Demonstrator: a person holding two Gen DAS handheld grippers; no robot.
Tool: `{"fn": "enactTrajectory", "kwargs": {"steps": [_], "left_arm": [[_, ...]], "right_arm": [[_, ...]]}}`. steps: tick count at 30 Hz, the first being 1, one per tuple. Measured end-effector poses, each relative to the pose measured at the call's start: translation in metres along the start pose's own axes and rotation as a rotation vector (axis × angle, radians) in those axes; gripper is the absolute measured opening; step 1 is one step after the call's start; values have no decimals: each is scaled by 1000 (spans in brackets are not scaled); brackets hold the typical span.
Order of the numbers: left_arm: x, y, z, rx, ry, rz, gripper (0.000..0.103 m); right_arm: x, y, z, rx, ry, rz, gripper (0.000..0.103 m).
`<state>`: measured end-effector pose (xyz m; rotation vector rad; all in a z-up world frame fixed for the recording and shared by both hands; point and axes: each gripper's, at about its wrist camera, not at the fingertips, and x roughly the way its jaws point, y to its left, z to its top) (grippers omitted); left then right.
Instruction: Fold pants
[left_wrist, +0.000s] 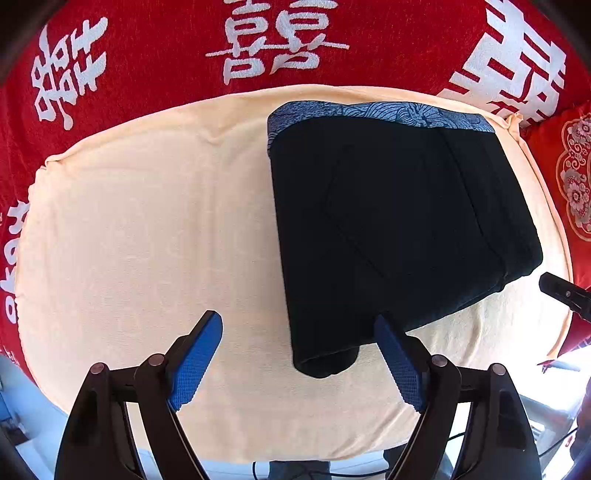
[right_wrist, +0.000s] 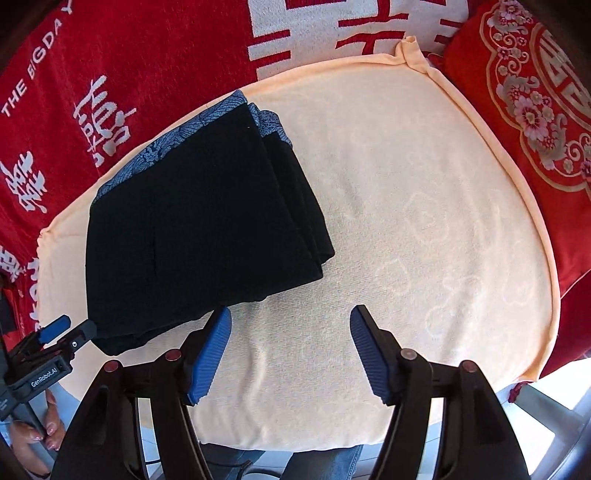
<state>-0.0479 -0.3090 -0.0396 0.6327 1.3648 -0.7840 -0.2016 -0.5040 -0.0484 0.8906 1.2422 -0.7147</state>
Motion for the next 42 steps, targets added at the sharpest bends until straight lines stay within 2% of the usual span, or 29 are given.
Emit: {"fn": "enactTrajectory", "kwargs": {"steps": [6,11,13,17,26,42], "left_arm": [[1,11,0,12,7,21,85],[3,15,4,-7,11,29,85],[3,15,6,-12,4,45,103],[3,12,11,-13,4,52,103],[8,4,29,-79,26,78,103],[27,-1,64,-139,46,82,103]], "right_arm": [[-2,19,-14,-18,-19,16,74],[1,25,-13,-36,-18,43,74],[2,28,-9,-48,-25,49,81],[-1,33,2,-103,-47,66,85],[6,23,38,-148,-9,107,85],[33,-16,80,-192,44,73,85]]}}
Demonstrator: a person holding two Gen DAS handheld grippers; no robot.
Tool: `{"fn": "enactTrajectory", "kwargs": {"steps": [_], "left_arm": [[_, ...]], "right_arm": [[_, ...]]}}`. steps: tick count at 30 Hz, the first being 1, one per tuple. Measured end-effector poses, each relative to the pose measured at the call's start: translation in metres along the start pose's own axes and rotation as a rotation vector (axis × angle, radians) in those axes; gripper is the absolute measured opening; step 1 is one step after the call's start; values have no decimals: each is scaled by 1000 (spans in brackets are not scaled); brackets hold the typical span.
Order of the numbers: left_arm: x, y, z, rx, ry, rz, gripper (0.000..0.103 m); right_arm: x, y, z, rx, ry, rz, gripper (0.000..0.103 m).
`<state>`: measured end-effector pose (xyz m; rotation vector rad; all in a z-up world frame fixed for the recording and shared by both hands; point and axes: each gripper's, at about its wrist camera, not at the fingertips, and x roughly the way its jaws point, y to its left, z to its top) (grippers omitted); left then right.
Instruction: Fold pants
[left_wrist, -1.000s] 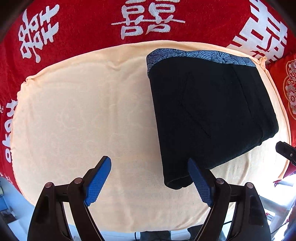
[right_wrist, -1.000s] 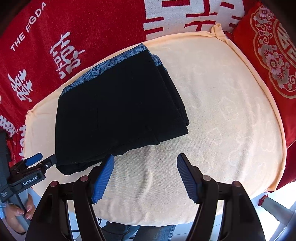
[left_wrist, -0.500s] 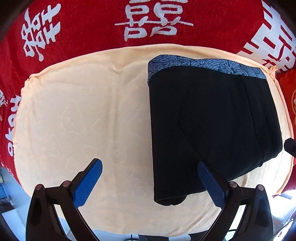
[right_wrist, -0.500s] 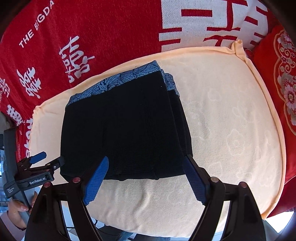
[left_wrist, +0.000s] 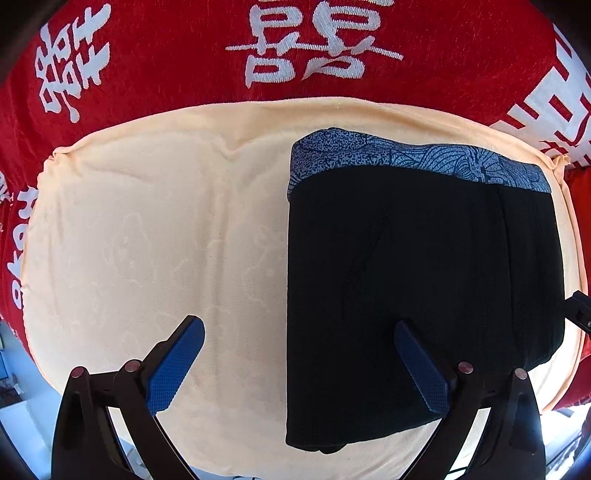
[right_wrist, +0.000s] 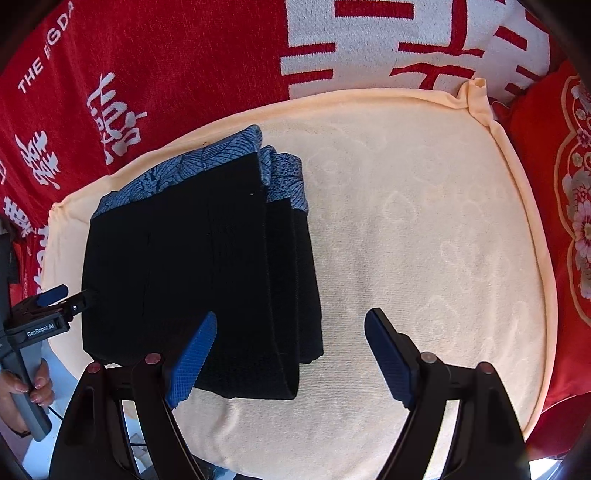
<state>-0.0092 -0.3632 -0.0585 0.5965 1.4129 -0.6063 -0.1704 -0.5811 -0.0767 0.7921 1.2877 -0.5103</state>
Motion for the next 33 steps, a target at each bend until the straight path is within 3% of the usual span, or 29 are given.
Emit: {"fn": "enactTrajectory", "kwargs": {"steps": [4,11,27,33], "left_arm": [[2,1,6,-16,6,-15,103],[7,6,15,-33,16,-73,103],[55,19,41,7,55,-418,103],[63,6,41,-3,60,-445,103]], "right_arm": [[3,-9,8,23,12,29,85],[12,-21,20,50,34,158,85],[82,-42,36,17,176,579,85],[90,-38,43,51,187,603,86]]}}
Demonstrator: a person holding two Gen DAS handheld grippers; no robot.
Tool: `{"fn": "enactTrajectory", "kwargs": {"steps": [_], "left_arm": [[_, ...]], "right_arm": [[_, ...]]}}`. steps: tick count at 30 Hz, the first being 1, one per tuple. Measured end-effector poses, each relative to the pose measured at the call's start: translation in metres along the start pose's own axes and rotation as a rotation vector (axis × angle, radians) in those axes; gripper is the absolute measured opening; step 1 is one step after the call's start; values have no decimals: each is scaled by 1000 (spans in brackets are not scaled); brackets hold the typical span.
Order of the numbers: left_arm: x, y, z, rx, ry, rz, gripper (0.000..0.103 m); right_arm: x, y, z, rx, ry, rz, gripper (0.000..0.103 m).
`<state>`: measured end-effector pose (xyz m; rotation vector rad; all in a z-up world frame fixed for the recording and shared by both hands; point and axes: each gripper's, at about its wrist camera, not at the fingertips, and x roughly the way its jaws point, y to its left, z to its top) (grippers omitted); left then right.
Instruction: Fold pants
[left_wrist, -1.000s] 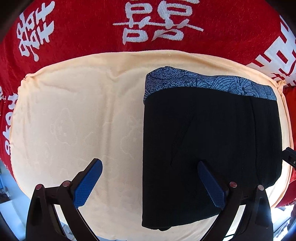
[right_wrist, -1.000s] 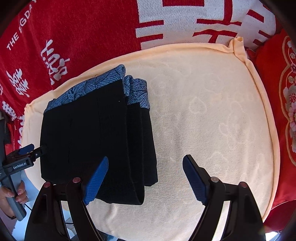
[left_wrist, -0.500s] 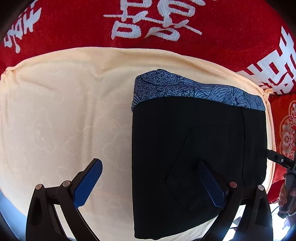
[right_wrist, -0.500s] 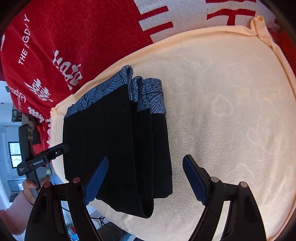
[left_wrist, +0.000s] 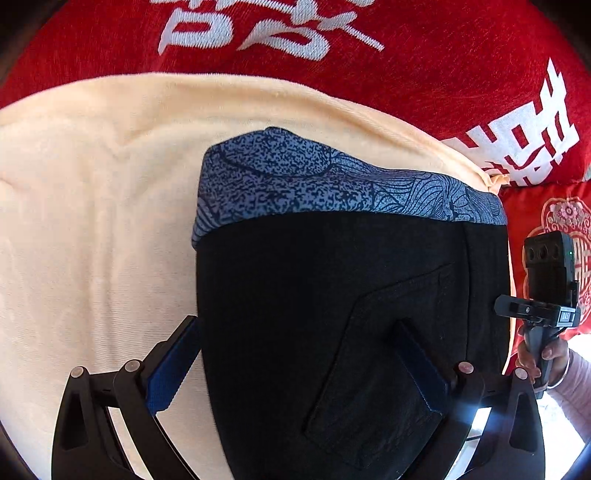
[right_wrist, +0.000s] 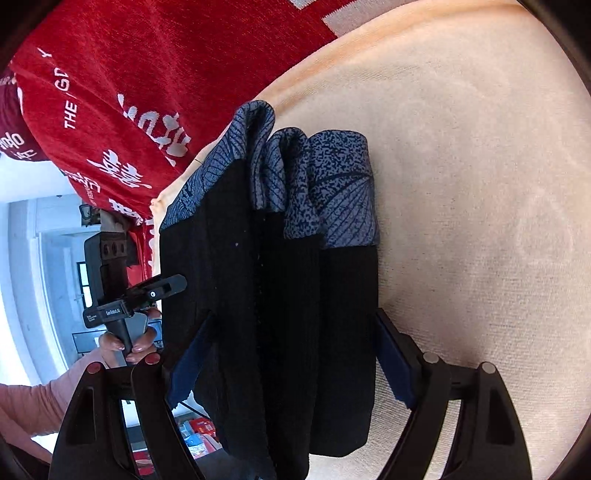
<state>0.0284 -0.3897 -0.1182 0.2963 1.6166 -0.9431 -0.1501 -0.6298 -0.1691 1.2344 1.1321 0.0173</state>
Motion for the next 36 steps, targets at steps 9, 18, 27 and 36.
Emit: {"fn": "enactTrajectory", "kwargs": {"steps": [9,18,27,36], "left_arm": [[-12,-4,-18,-37,-65,-16,83],[-49,-24,-33,42,-90,-4,63],[-86,-6,-87,60,-72,12,63],[-77,30,-122,-10,-93,209,80]], "right_arm": [[-2,1,0,66,-23,-7,62],[-20,37,-25,77,-89,8,48],[-2,61,-90,100,-94,39,48],[17,65,-109,125,-98,-235,65]]}}
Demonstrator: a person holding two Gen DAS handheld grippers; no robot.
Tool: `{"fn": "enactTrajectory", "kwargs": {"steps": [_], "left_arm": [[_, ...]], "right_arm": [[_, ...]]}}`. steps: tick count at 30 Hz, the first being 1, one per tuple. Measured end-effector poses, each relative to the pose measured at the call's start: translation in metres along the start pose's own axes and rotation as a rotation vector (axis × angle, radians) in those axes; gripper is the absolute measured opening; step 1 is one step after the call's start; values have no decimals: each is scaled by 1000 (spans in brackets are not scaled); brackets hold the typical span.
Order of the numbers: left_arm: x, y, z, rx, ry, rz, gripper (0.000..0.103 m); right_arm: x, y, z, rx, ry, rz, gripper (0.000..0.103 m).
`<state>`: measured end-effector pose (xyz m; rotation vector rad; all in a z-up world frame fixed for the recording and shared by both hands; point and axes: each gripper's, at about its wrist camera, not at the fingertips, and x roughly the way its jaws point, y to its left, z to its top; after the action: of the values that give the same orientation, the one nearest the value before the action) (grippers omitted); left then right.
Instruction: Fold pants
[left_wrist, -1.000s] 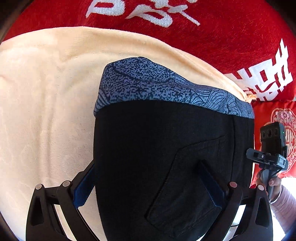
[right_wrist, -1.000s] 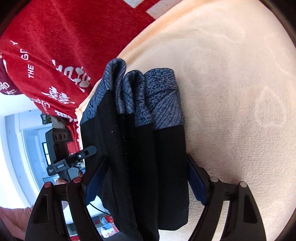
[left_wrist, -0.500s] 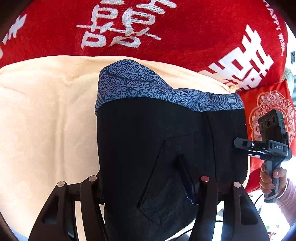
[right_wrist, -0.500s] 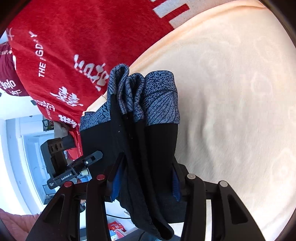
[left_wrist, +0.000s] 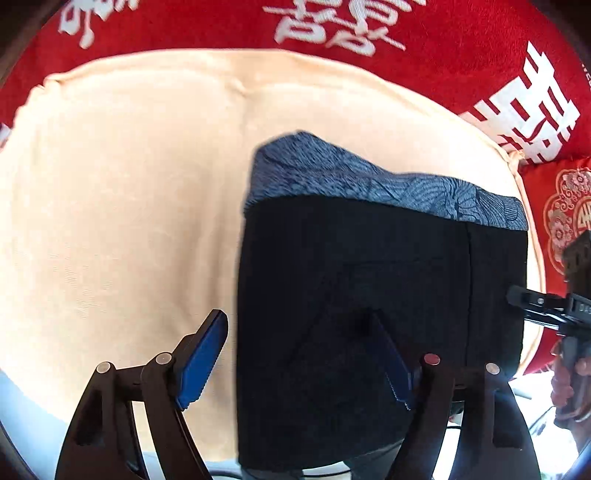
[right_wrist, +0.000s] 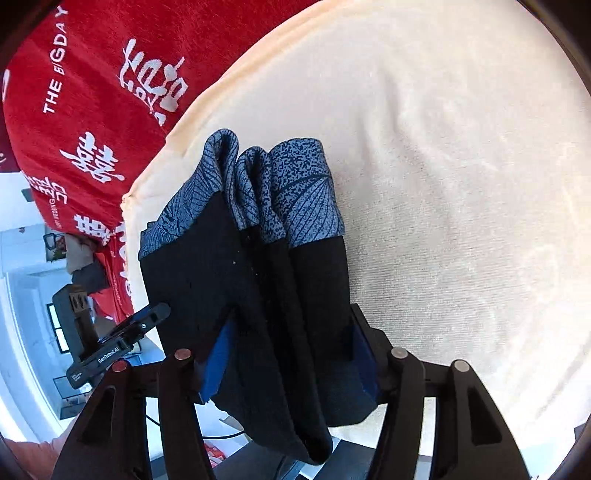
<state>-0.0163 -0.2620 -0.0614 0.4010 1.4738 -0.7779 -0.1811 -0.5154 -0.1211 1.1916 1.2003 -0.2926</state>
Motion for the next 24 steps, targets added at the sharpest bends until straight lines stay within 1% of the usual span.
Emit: {"fn": "enactTrajectory", "kwargs": {"steps": [2,3,4,5,6,7,9,10,12,13,15,16,17,18,20,22,23,24], "left_arm": [[-12,1,2,11,-32,41,80],[-20,0,4,18,-51,43,80],[-26,-1,7,24,-67,39,80],[-33,-3,10,35,-86,34,80],[-40,-9,15,52,-109,26,80],[-45,-14,18,71,-124,17,80],[-46,-26,26,113,-138,-4,80],[-41,-34,29,133,-136,-3,80],[-27,-46,33,157,-113,11,80],[-16,-51,33,161,-107,29,80],[7,-58,36,152,-94,97,80],[16,-58,35,147,-89,116,91],[21,-57,36,135,-89,124,99],[26,-54,37,118,-84,120,103],[28,-49,37,98,-74,97,103],[26,-49,34,112,-68,109,103],[25,-50,33,122,-61,119,103],[23,-48,32,131,-55,129,103]], "right_arm": [[-15,0,-4,-6,-51,-44,65],[-23,2,-6,-13,-78,-47,63],[-31,6,-6,-23,-107,-42,49],[-38,12,-6,-37,-132,-37,40],[-42,21,-5,-52,-153,-32,29],[-45,28,-4,-68,-171,-23,27],[-42,45,0,-104,-174,3,27],[-35,52,2,-125,-163,-4,27],[-20,61,4,-157,-139,-72,27],[-10,62,5,-172,-124,-122,27],[0,51,3,-184,-114,-160,27],[2,49,3,-182,-120,-161,27],[2,47,3,-178,-127,-157,27],[0,46,3,-170,-131,-146,27],[-7,47,0,-157,-137,-138,27],[-13,43,-4,-141,-137,-154,27],[-17,40,-7,-129,-137,-164,29],[-21,38,-10,-117,-136,-185,42]]}}
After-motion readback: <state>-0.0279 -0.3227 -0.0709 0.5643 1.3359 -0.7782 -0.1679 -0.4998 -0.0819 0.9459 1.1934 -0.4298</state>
